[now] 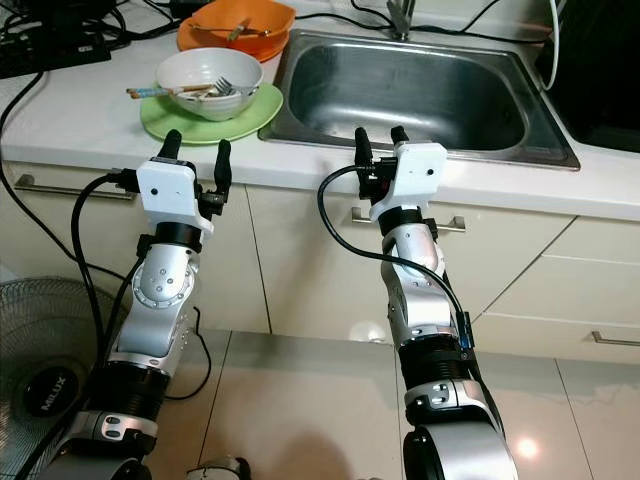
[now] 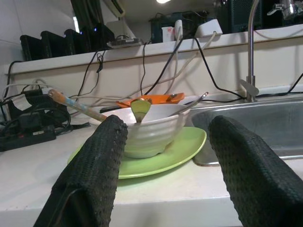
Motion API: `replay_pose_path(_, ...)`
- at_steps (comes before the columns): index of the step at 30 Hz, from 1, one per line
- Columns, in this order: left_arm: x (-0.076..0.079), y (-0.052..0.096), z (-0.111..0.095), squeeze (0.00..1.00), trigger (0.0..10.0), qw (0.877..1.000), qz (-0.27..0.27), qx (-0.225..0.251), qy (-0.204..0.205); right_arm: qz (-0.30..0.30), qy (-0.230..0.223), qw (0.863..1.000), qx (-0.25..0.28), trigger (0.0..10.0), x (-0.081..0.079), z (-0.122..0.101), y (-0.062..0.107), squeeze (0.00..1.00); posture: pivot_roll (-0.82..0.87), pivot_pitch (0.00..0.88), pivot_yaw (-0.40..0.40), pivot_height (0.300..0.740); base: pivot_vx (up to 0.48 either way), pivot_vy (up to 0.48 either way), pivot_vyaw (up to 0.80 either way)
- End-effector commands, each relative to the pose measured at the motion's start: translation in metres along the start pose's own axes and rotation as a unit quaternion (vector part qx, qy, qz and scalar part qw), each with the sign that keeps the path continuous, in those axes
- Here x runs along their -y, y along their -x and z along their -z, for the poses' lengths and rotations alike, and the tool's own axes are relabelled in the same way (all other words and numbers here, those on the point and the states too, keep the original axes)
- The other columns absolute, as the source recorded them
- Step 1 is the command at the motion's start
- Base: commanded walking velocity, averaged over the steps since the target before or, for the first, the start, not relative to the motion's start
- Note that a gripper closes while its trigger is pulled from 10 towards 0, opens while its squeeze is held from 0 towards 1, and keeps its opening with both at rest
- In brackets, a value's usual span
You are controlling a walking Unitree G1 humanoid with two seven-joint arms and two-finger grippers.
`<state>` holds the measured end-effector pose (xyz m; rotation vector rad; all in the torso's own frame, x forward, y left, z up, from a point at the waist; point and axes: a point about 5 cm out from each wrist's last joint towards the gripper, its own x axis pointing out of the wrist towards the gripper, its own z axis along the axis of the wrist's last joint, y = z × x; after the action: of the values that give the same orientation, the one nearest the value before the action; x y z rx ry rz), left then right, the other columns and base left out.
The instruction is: Kitchen organization
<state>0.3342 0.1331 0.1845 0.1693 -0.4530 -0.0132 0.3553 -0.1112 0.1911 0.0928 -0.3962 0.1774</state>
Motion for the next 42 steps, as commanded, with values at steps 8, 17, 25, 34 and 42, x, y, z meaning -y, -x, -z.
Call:
replay_pose_path(8, 0.0024, -0.003, -0.0062, 0.0, 10.0, 1.0, 0.008, 0.011, -0.001, -0.001, -0.006, 1.0, 0.004, 10.0, 0.0002, -0.0017, 0.0011, 0.0, 0.14, 0.094, -0.044, 0.74, 0.306, 0.0, 0.0)
replay_pose_path(17, 0.0029, -0.0029, -0.0068, 0.0, 10.0, 1.0, 0.008, 0.011, 0.0, 0.003, -0.009, 1.0, 0.008, 10.0, 0.0011, -0.0023, 0.0008, 0.0, 0.14, 0.095, -0.046, 0.74, 0.313, 0.0, 0.0)
replay_pose_path(25, 0.0034, -0.0031, -0.0067, 0.0, 10.0, 1.0, 0.01, 0.012, 0.0, -0.002, -0.006, 1.0, 0.01, 10.0, -0.001, -0.0032, 0.0004, 0.0, 0.14, 0.094, -0.046, 0.74, 0.327, 0.0, 0.0)
replay_pose_path(34, 0.0032, -0.0028, -0.0071, 0.0, 10.0, 1.0, 0.011, 0.013, -0.001, -0.007, -0.018, 1.0, 0.006, 10.0, -0.0038, -0.0026, -0.0005, 0.0, 0.14, 0.096, -0.046, 0.74, 0.363, 0.0, -0.17)
replay_pose_path(42, 0.0032, -0.0028, -0.0075, 0.0, 10.0, 1.0, 0.011, 0.014, -0.001, -0.007, -0.011, 1.0, 0.014, 10.0, -0.0035, -0.0042, -0.0001, 0.0, 0.14, 0.098, -0.044, 0.74, 0.41, 0.0, -0.19)
